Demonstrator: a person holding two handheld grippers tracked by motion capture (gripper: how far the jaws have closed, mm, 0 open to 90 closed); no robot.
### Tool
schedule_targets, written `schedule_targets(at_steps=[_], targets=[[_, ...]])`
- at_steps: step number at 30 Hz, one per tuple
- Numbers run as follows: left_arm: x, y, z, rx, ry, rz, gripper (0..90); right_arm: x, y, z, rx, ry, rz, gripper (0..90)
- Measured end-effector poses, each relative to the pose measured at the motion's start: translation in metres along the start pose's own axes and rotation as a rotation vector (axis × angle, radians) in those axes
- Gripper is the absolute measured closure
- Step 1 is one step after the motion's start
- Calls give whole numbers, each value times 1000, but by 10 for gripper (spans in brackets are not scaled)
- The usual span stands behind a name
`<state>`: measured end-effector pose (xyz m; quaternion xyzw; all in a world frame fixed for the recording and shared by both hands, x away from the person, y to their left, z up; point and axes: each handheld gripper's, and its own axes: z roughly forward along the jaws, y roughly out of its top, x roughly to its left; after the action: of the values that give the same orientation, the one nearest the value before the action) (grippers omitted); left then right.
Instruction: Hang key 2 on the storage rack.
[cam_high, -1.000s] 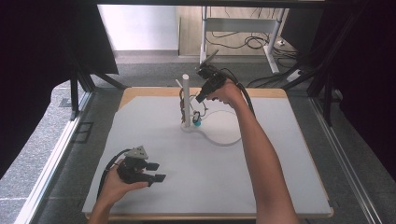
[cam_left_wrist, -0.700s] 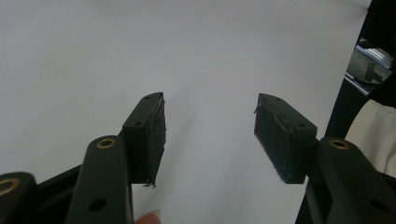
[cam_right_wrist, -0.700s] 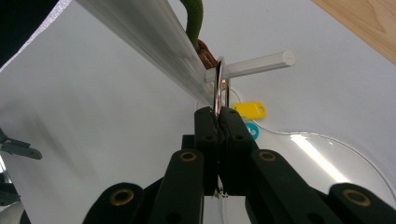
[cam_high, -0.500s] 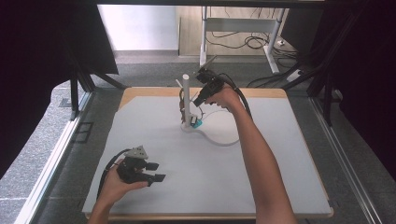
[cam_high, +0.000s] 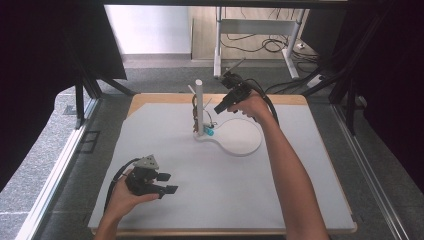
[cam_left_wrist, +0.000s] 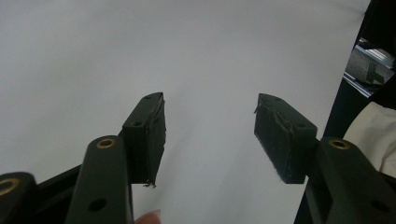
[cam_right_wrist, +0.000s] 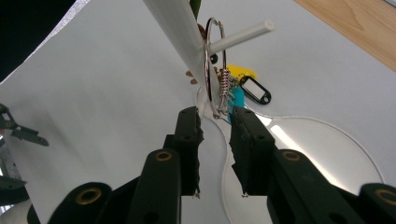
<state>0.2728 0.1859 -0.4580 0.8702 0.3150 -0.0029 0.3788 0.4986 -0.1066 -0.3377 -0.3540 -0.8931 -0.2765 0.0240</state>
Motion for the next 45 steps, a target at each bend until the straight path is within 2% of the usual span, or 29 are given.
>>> schedule_targets(at_steps=[5,8,12,14,16,26,28,29,34,37,38,45], targets=[[1,3,3,12,2,12,437,0,-19,-18,-44,-24,-6,607],[2,4,4,14,2,4,437,-3,-39,-30,-70,-37,-9,565],[2,5,3,4,3,-5,436,-5,-55,-37,-92,-31,-13,556],[3,5,1,-3,6,1,436,-7,-71,-43,-111,-29,-13,550],[3,6,0,-6,7,1,436,-7,-74,-44,-119,-29,-20,549],[0,7,-1,-3,3,16,435,2,-127,-55,-179,-23,-19,532],[-1,6,-1,3,3,18,433,6,-145,-56,-201,-15,-22,525],[-1,6,-1,3,4,13,433,6,-145,-56,-201,-15,-22,525],[-1,4,-2,-6,15,10,433,6,-181,-52,-242,-6,-14,519],[0,3,-3,-1,20,0,433,3,-206,-42,-243,4,-3,522],[0,3,-3,-1,21,-4,433,1,-219,-32,-231,10,5,521],[1,2,-2,2,21,-10,432,-4,-235,-18,-229,6,24,521]])
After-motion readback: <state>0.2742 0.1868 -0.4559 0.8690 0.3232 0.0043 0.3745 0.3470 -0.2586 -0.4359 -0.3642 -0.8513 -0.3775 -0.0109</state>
